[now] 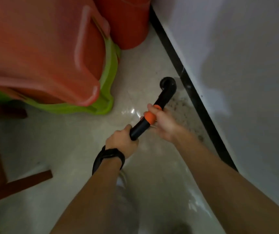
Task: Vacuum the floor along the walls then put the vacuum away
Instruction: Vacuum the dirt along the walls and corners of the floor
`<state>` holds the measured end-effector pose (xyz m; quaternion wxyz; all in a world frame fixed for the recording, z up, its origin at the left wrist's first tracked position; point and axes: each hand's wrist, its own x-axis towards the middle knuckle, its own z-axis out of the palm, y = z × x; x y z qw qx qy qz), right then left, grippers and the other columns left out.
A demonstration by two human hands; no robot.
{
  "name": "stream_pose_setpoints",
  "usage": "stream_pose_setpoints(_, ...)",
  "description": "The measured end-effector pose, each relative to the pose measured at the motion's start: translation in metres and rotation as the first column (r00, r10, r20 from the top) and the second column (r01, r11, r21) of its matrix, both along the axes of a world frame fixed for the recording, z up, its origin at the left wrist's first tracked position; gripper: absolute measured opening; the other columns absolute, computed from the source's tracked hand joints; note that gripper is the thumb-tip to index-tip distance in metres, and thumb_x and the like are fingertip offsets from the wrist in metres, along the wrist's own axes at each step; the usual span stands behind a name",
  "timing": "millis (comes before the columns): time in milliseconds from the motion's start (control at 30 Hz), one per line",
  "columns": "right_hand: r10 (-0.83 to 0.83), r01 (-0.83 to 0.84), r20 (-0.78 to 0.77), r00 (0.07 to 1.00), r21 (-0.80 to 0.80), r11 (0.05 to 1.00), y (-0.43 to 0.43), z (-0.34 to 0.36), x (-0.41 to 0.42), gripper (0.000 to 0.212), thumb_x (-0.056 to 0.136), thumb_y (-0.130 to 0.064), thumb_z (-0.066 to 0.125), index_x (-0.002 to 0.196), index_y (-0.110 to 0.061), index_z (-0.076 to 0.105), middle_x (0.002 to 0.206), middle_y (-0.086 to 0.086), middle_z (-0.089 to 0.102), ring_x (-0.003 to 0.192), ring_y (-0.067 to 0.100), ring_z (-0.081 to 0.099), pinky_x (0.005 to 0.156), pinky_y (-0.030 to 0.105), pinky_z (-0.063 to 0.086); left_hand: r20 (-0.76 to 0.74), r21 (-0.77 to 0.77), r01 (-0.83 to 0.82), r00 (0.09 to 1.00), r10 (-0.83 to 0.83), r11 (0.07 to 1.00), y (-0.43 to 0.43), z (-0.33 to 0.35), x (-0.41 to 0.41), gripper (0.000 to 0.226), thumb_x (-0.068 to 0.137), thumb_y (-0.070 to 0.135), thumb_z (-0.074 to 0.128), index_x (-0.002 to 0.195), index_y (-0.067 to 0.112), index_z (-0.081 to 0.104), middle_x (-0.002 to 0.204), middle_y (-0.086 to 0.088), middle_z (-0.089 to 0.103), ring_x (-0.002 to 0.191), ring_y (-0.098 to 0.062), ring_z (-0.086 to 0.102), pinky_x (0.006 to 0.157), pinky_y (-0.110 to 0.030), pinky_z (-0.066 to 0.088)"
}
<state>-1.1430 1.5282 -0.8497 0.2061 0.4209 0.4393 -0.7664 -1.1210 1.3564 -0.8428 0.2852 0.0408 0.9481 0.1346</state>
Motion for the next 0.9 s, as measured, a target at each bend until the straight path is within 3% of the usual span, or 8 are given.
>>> stream_pose_setpoints(100, -0.006, 0.006, 0.007, 1.0, 0.006, 1.0, -0.005, -0.038, -0.02, 0.022, 0.102, -0.031, 0.067, 0.114, -0.015, 0.056, 0.098, 0.009, 0.069, 0.082, 0.021, 0.077, 0.064, 0.039, 0.062, -0.006, -0.016, 0.002, 1.0, -0.003, 1.0, 0.003, -0.036, -0.02, 0.018, 0.079, 0.041, 0.055, 0.088, 0.036, 0.04, 0.067, 0.008, 0.051, 0.056, -0.017, 0.051, 0.05, -0.027, 0.037)
stream_pose_setpoints(200, -0.017, 0.017, 0.022, 1.0, -0.026, 1.0, -0.004, -0.064, -0.034, 0.025, 0.104, -0.031, 0.062, 0.118, -0.012, 0.057, 0.101, 0.01, 0.067, 0.093, 0.025, 0.072, 0.077, 0.047, 0.061, 0.0, -0.063, 0.08, 0.997, -0.08, 0.995, 0.004, -0.061, -0.038, 0.02, 0.08, 0.041, 0.056, 0.092, 0.035, 0.041, 0.07, 0.007, 0.047, 0.064, -0.022, 0.052, 0.057, -0.03, 0.041)
stream_pose_setpoints(333, 0.033, -0.032, 0.012, 0.999, -0.05, 0.998, -0.007, -0.077, -0.053, 0.026, 0.105, -0.031, 0.061, 0.119, -0.009, 0.057, 0.1, 0.01, 0.066, 0.09, 0.025, 0.069, 0.071, 0.045, 0.06, -0.05, -0.062, 0.059, 0.997, -0.062, 0.996, -0.001, -0.086, -0.051, 0.024, 0.084, 0.038, 0.055, 0.105, 0.03, 0.047, 0.077, 0.003, 0.053, 0.067, -0.024, 0.054, 0.059, -0.031, 0.043)
stream_pose_setpoints(433, 0.056, -0.056, -0.019, 0.998, -0.013, 0.998, -0.009, -0.08, -0.072, 0.025, 0.105, -0.031, 0.061, 0.117, -0.01, 0.057, 0.103, 0.011, 0.067, 0.094, 0.027, 0.069, 0.078, 0.048, 0.059, -0.091, -0.037, 0.014, 0.996, -0.017, 0.999, 0.001, -0.098, -0.062, 0.025, 0.086, 0.036, 0.056, 0.107, 0.027, 0.047, 0.074, 0.004, 0.049, 0.066, -0.024, 0.053, 0.058, -0.031, 0.043)
stream_pose_setpoints(633, 0.095, -0.085, -0.08, 0.992, 0.112, 0.99, -0.006, -0.094, -0.098, 0.015, 0.105, -0.03, 0.06, 0.105, -0.015, 0.057, 0.098, 0.01, 0.067, 0.088, 0.025, 0.071, 0.084, 0.049, 0.059, -0.097, 0.072, -0.06, 0.993, 0.067, 0.996, 0.013, -0.112, -0.079, 0.019, 0.086, 0.03, 0.056, 0.103, 0.025, 0.048, 0.076, 0.003, 0.05, 0.069, -0.023, 0.054, 0.059, -0.03, 0.045)
stream_pose_setpoints(800, 0.085, -0.048, -0.145, 0.986, 0.243, 0.969, 0.012, -0.115, -0.101, 0.028, 0.104, -0.029, 0.062, 0.124, -0.01, 0.057, 0.107, 0.013, 0.066, 0.105, 0.032, 0.07, 0.093, 0.053, 0.058, -0.064, 0.208, -0.026, 0.997, 0.04, 0.978, 0.026, -0.13, -0.091, 0.017, 0.082, 0.028, 0.056, 0.099, 0.028, 0.05, 0.073, 0.007, 0.05, 0.064, -0.017, 0.052, 0.051, -0.027, 0.036)
stream_pose_setpoints(900, 0.061, -0.006, -0.174, 0.983, 0.299, 0.954, 0.023, -0.118, -0.103, 0.027, 0.104, -0.029, 0.061, 0.122, -0.009, 0.057, 0.107, 0.013, 0.065, 0.1, 0.029, 0.069, 0.09, 0.05, 0.059, -0.059, 0.259, -0.002, 0.998, 0.017, 0.966, 0.036, -0.135, -0.099, 0.02, 0.08, 0.028, 0.057, 0.1, 0.029, 0.053, 0.077, 0.006, 0.056, 0.065, -0.017, 0.054, 0.051, -0.025, 0.037)
